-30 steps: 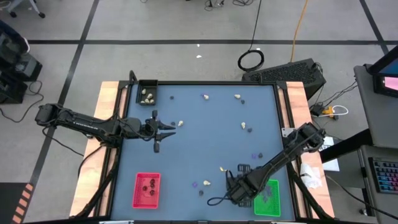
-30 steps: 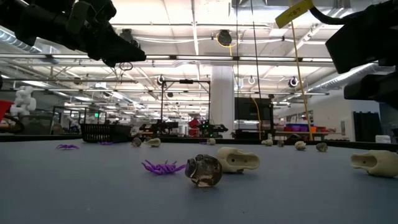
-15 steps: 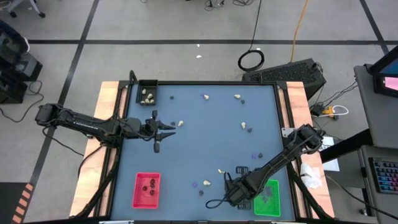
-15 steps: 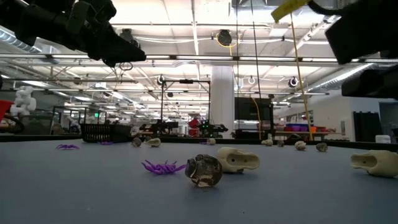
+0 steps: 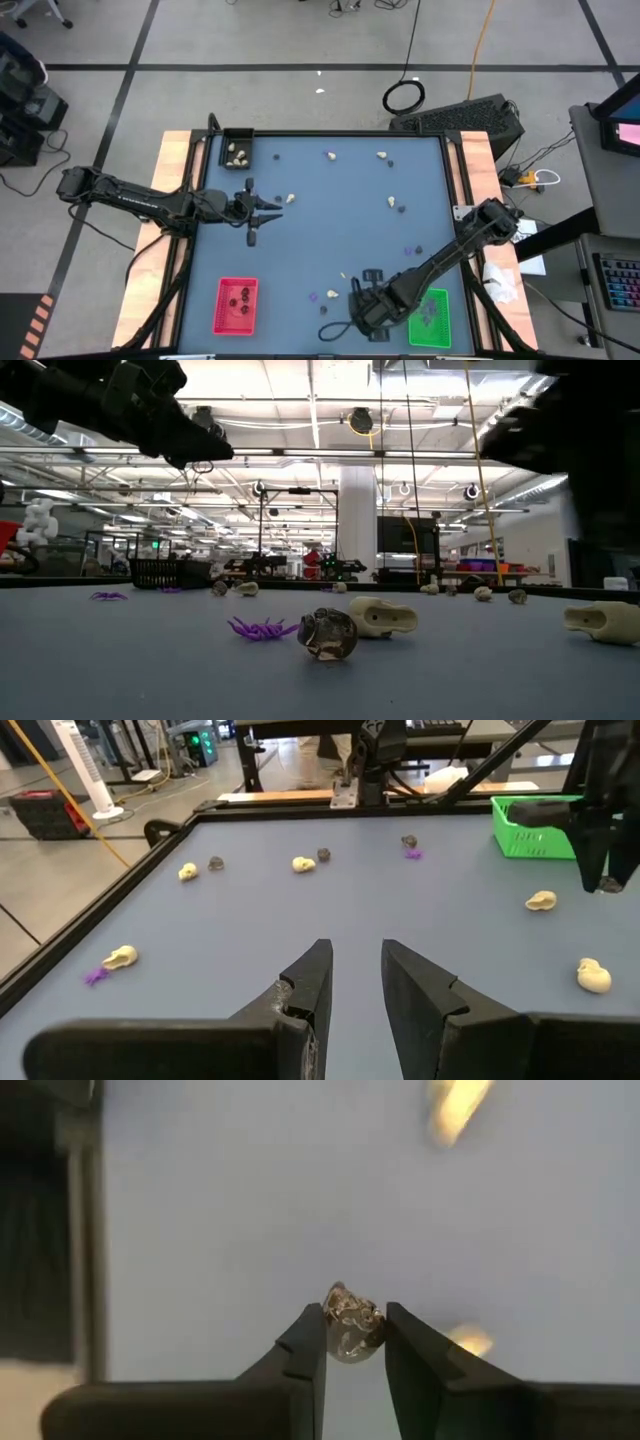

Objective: Sort Halloween decoration
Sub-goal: Put the black skull toy into the red bin

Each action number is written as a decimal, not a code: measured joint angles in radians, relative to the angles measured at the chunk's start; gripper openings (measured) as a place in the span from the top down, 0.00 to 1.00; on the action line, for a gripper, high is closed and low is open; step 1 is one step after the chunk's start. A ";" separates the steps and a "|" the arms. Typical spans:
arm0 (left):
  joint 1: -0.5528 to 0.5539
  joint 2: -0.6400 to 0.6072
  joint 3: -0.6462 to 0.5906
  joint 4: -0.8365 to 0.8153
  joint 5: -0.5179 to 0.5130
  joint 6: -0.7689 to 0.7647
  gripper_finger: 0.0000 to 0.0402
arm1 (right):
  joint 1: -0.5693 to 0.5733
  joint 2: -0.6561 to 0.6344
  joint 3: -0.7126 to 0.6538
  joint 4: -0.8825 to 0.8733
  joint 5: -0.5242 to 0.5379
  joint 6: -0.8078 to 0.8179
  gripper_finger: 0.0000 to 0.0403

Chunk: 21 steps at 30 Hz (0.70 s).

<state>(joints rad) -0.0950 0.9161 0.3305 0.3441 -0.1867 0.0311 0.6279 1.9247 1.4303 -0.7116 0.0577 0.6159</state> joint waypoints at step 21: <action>0.001 0.000 0.000 -0.058 0.000 0.001 0.79 | -0.291 0.055 0.008 0.811 0.074 -0.455 0.85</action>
<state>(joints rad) -0.0939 0.9161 0.3305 0.2863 -0.1871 0.0322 0.3367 1.9794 1.4378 0.0998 0.1320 0.1610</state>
